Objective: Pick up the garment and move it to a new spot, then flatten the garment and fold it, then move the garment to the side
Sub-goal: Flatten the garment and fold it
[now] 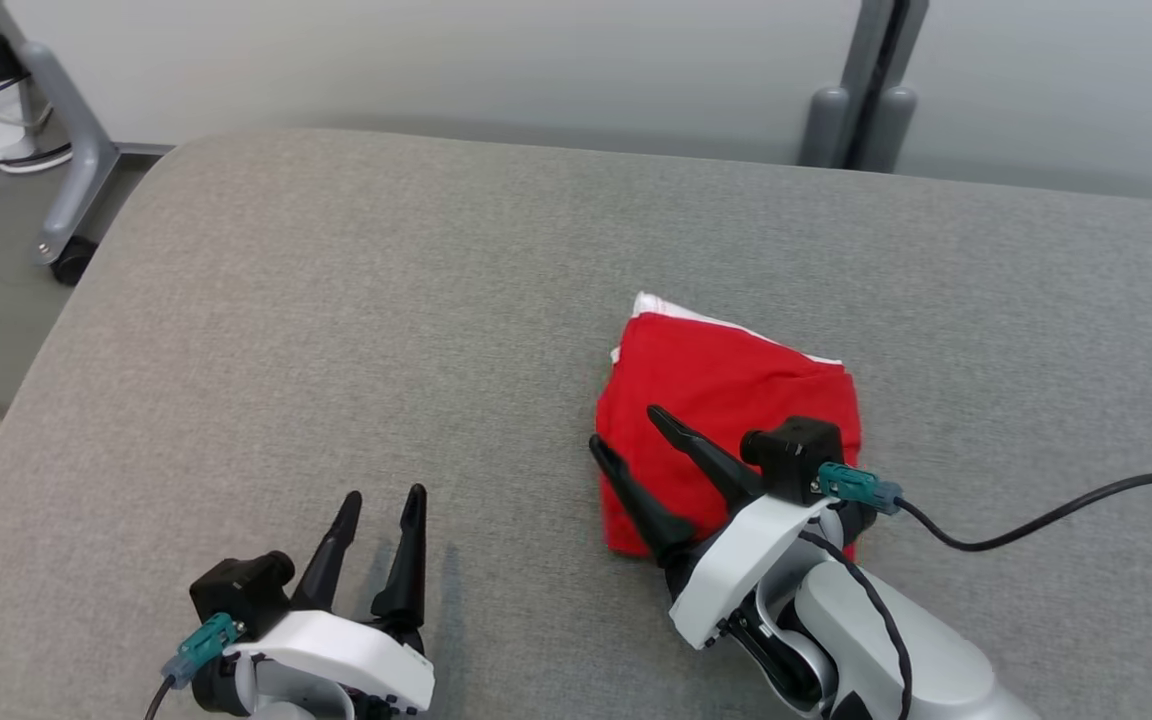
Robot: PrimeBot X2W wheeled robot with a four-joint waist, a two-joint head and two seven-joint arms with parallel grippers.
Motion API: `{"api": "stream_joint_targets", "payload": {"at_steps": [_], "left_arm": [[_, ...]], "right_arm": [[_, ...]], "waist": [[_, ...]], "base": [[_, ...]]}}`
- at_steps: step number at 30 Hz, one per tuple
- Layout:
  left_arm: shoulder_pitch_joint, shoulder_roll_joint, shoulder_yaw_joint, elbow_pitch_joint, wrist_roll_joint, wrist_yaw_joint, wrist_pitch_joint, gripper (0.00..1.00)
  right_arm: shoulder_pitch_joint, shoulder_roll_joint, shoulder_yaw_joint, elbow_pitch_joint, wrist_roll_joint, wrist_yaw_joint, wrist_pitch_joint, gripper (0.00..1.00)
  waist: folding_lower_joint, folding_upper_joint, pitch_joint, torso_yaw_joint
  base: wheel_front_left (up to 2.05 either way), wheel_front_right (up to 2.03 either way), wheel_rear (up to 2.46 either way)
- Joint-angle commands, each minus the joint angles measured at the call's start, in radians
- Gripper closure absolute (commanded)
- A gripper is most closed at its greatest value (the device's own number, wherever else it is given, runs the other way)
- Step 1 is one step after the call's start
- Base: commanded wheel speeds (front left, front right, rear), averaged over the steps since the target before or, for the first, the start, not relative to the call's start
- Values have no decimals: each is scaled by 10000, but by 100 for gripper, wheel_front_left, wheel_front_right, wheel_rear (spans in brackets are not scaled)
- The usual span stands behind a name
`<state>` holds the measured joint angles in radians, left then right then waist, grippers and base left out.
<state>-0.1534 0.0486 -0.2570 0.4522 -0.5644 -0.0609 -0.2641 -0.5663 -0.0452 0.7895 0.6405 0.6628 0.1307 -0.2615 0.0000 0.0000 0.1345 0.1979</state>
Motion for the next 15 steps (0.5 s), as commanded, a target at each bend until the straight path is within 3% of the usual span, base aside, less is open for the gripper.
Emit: {"api": "stream_joint_targets", "payload": {"at_steps": [1,7,8,9,15], "left_arm": [[-195,44,154,-59,199,99,4,0],[42,44,618,-281,667,341,6,0],[121,42,796,-397,903,437,6,0],[121,42,796,-397,903,437,6,0],[377,45,1130,-698,1394,643,4,0]], "right_arm": [[124,-118,-153,-109,34,0,-45,0],[682,-111,-1917,-301,-882,0,-46,0],[1047,-107,-3025,-371,-1616,0,-46,0],[1047,-107,-3025,-371,-1616,0,-46,0],[2300,-77,-5657,-940,-3526,0,-47,0]], "waist": [[0,0,-68,-210],[0,0,-220,-787],[0,0,-268,-1011],[0,0,-268,-1011],[0,0,-416,-1519]], "base": [[0,0,0],[0,0,0],[0,0,0],[0,0,0],[0,0,0]]}}
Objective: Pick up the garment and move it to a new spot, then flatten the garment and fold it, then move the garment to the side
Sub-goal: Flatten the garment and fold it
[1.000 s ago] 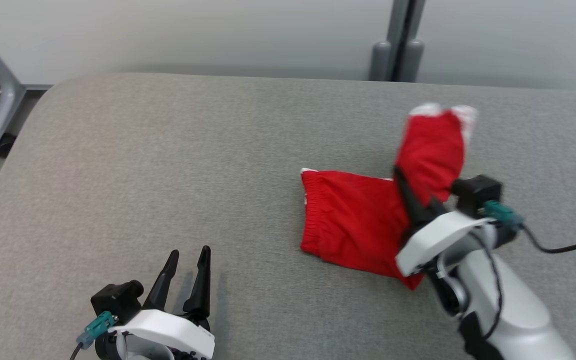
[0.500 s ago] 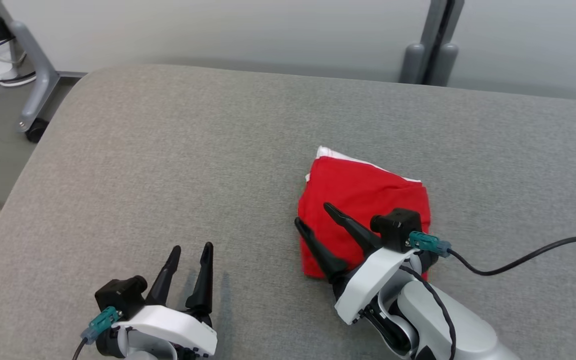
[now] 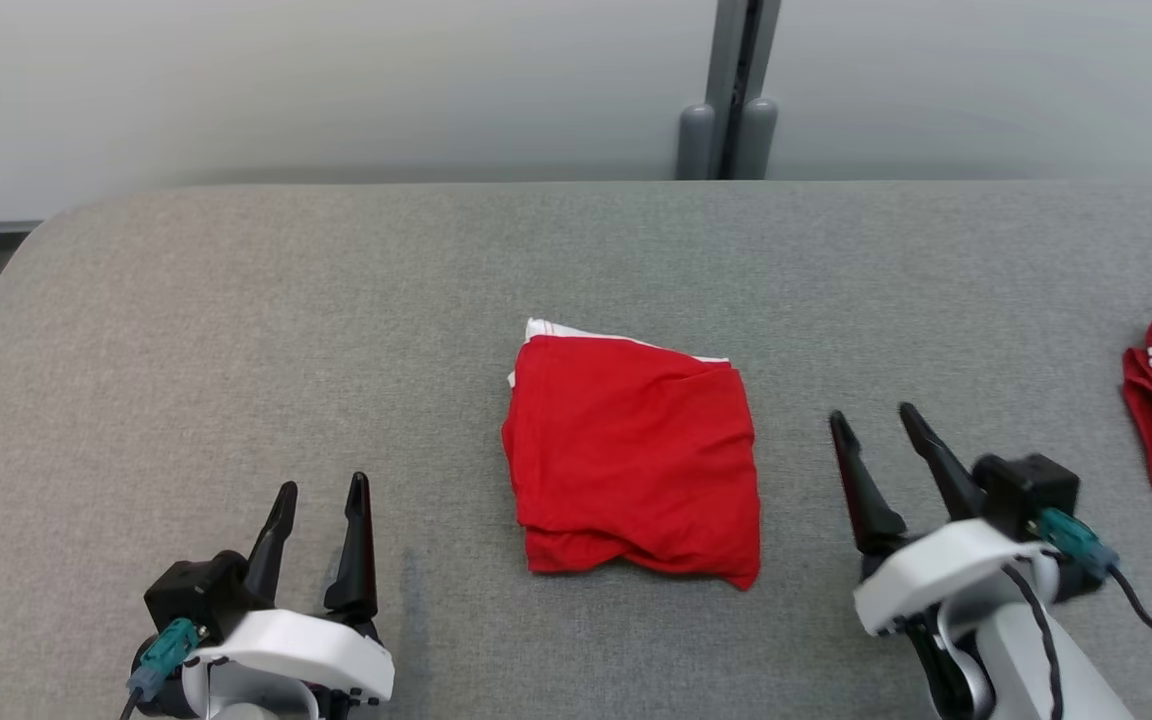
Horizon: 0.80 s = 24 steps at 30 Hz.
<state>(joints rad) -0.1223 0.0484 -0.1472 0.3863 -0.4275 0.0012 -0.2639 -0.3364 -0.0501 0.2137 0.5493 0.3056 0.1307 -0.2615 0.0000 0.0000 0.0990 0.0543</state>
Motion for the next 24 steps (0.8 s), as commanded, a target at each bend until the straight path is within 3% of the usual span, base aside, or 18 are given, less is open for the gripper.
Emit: {"api": "stream_joint_targets", "payload": {"at_steps": [1,13,24], "left_arm": [[181,44,78,-69,164,75,2,0],[726,47,197,-118,1139,260,2,0],[1423,46,526,-132,1593,375,4,0]], "right_arm": [[423,-37,-441,-135,-288,0,-47,0],[2050,-44,-1803,-654,-1055,0,-47,0],[2684,-42,-1973,-641,-1301,0,-47,0]], "waist": [[0,0,-136,-191],[0,0,-718,-401],[0,0,-1297,-552]], "base": [[0,0,0],[0,0,0],[0,0,0]]}}
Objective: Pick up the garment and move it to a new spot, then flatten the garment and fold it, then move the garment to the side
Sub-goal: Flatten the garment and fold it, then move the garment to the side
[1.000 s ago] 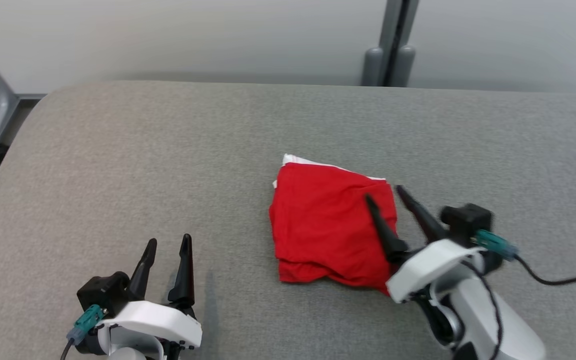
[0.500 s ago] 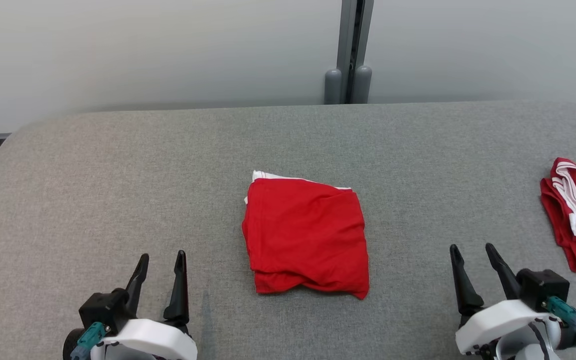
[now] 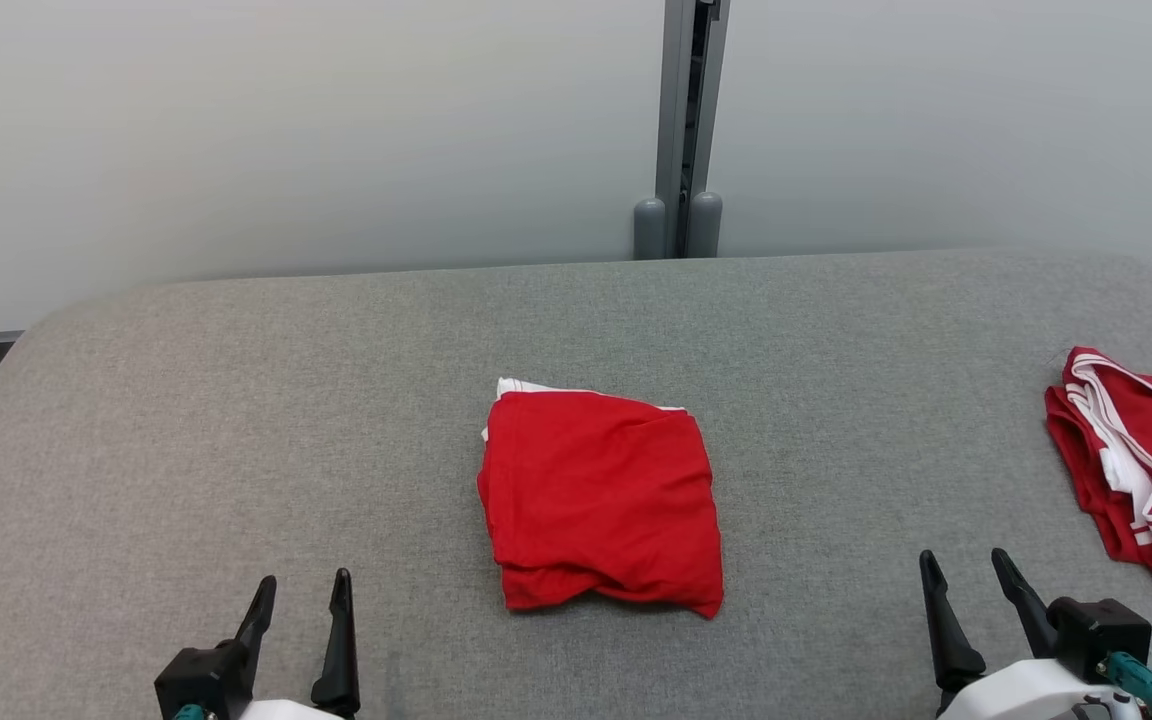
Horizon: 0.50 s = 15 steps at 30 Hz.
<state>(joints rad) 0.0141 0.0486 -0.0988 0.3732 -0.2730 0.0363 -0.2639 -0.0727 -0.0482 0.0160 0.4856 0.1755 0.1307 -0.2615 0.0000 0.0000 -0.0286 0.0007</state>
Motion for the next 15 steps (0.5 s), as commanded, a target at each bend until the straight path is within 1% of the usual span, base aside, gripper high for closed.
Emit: {"api": "stream_joint_targets", "payload": {"at_steps": [1,10,15], "left_arm": [[102,42,67,-15,98,50,4,0],[189,42,4,-91,198,86,2,0],[159,42,-102,-65,191,105,2,0]], "right_arm": [[70,-60,23,-6,30,0,-47,0],[135,-59,214,-47,215,0,-48,0],[-19,-56,524,24,385,0,-48,0]], "waist": [[0,0,-42,-26],[0,0,37,78],[0,0,246,246]], "base": [[0,0,0],[0,0,0],[0,0,0]]}}
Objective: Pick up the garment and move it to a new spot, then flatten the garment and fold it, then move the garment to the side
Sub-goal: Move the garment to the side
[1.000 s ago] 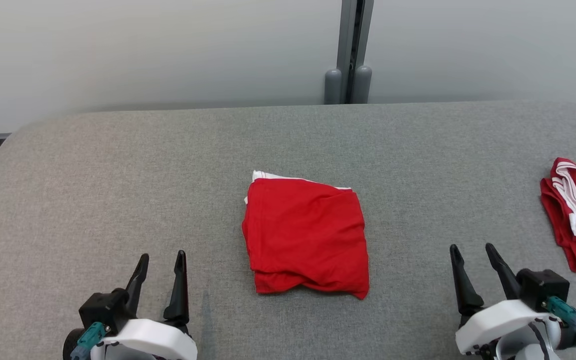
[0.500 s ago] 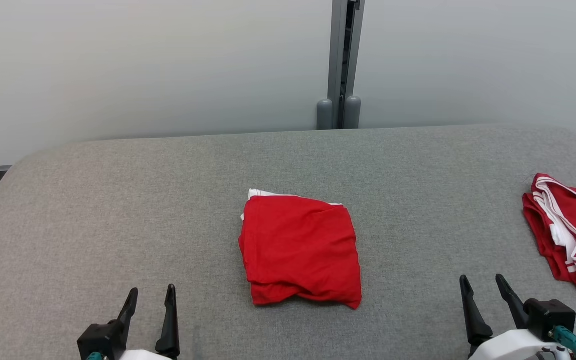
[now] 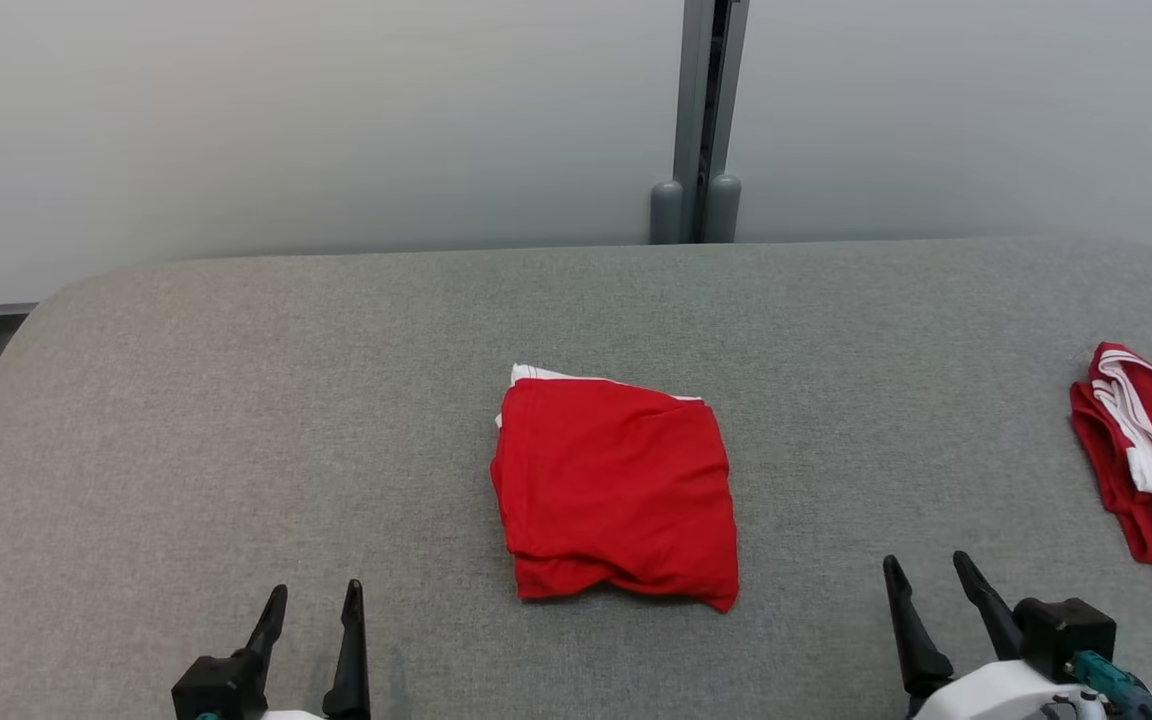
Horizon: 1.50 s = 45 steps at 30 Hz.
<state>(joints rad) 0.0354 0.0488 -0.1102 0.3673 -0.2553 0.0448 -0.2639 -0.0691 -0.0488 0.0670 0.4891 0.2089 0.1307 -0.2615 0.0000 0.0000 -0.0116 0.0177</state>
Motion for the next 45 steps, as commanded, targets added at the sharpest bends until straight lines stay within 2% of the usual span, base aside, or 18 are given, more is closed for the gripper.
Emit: {"api": "stream_joint_targets", "payload": {"at_steps": [1,12,18,23,24,26,33,36,42,43,45], "left_arm": [[-88,42,-23,-2,80,67,3,0],[-987,43,-729,-321,429,205,3,0],[-1394,39,-1020,-426,392,272,3,0],[-1560,42,-1186,-454,284,345,3,0],[-1564,37,-1209,-468,257,351,3,0],[-1534,45,-1201,-489,245,359,3,0],[-1323,39,-1056,-439,495,143,3,0],[-1237,39,-1021,-363,555,17,3,0],[-1022,42,-1085,-191,602,-179,3,0],[-1022,42,-1085,-191,602,-179,3,0],[-1093,40,-1171,-160,596,-239,3,0]], "right_arm": [[-127,-55,130,-3,123,0,-48,0],[-2233,-58,1023,1052,928,0,-46,0],[-3429,-58,1248,1983,1232,0,-46,0],[-3823,-53,1677,2785,1625,2,-46,0],[-3847,-50,1842,2976,1750,5,-19,8],[-3809,2,2100,3108,1984,6,-13,99],[-3572,-76,1944,2687,2039,-1,-25,100],[-3304,-70,1877,2447,2130,0,-26,100],[-2675,-49,2283,2241,2180,0,-25,100],[-2675,-49,2283,2241,2180,0,-25,100],[-2515,-58,2419,2216,2163,0,-26,100]], "waist": [[0,0,152,142],[0,0,1801,1239],[0,0,2479,1860],[0,0,2681,2060],[0,0,2699,2076],[0,0,2664,2059],[0,0,2142,1380],[0,0,1815,729],[0,0,1258,-1026],[0,0,1258,-1026],[0,0,1128,-1591]], "base": [[0,0,0],[0,0,0],[0,0,0],[0,0,0],[0,0,0],[0,0,0],[0,0,0],[0,0,0],[0,0,0],[0,0,0],[0,0,0]]}}
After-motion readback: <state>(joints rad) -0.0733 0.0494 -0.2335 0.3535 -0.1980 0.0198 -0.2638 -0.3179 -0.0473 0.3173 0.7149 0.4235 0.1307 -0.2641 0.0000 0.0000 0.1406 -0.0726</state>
